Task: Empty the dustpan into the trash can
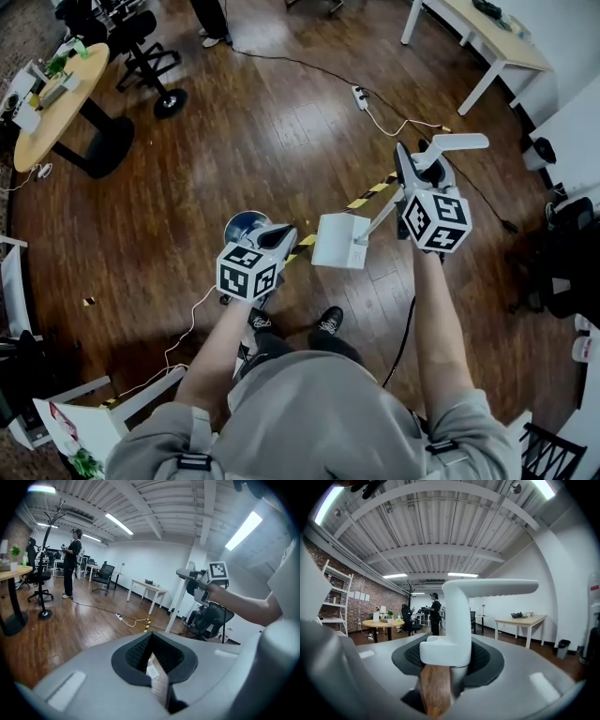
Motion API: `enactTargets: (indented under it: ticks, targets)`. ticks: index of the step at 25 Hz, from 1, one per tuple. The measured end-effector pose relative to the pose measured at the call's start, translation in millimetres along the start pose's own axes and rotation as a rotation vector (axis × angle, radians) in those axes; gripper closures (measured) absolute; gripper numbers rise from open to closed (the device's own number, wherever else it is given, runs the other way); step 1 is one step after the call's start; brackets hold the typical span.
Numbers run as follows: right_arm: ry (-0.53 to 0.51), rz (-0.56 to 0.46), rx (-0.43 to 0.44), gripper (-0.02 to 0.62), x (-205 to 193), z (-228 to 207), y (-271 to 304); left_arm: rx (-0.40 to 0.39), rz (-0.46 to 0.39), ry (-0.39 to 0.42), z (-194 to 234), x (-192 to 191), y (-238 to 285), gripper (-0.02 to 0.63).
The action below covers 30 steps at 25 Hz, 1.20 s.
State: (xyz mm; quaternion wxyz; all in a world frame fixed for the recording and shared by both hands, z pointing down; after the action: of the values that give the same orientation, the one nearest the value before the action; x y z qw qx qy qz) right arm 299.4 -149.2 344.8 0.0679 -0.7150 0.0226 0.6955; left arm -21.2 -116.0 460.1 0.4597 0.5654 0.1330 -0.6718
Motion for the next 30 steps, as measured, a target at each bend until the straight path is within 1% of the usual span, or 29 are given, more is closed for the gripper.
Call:
enactTargets:
  ticks: [4, 9, 15, 18, 22, 26, 30]
  targets:
    - [0.008, 0.053, -0.049, 0.407, -47.0, -26.6, -15.8, -0.018, 0.026, -0.017, -7.0, -15.4, 16.3, 0.601]
    - [0.019, 0.105, -0.129, 0.407, -114.1, -40.2, -34.2, -0.021, 0.074, -0.03, -8.9, -33.7, 25.9, 0.601]
    - [0.032, 0.151, -0.154, 0.407, -171.0, -58.3, -51.3, -0.005, 0.109, -0.046, -12.2, -50.3, 30.8, 0.601]
    - [0.035, 0.168, -0.169, 0.407, -190.1, -66.1, -64.5, -0.017, 0.117, -0.057, -17.6, -58.7, 34.1, 0.601]
    - [0.033, 0.232, -0.181, 0.407, -212.6, -65.5, -90.3, -0.031, 0.145, -0.061, -19.8, -71.2, 36.8, 0.601]
    - [0.048, 0.281, -0.204, 0.407, -221.9, -78.0, -121.6, -0.05, 0.166, -0.067, -31.2, -78.6, 45.0, 0.601]
    - [0.069, 0.336, -0.254, 0.408, -227.1, -94.4, -153.5, -0.079, 0.174, -0.058, -49.1, -77.0, 52.9, 0.601]
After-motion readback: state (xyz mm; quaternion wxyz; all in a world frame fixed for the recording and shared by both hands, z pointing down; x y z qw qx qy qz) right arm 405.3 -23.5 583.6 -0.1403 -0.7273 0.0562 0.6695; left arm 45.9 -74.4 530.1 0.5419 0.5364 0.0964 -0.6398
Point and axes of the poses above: the fingertips, and each gripper's own axes: y forward along the fingers, z to its left, x out of its top, the point moved 10 cm from there along -y, backward along the fingers, and after that the axes turned 9 degrees about -z, right-handed, at the moved point
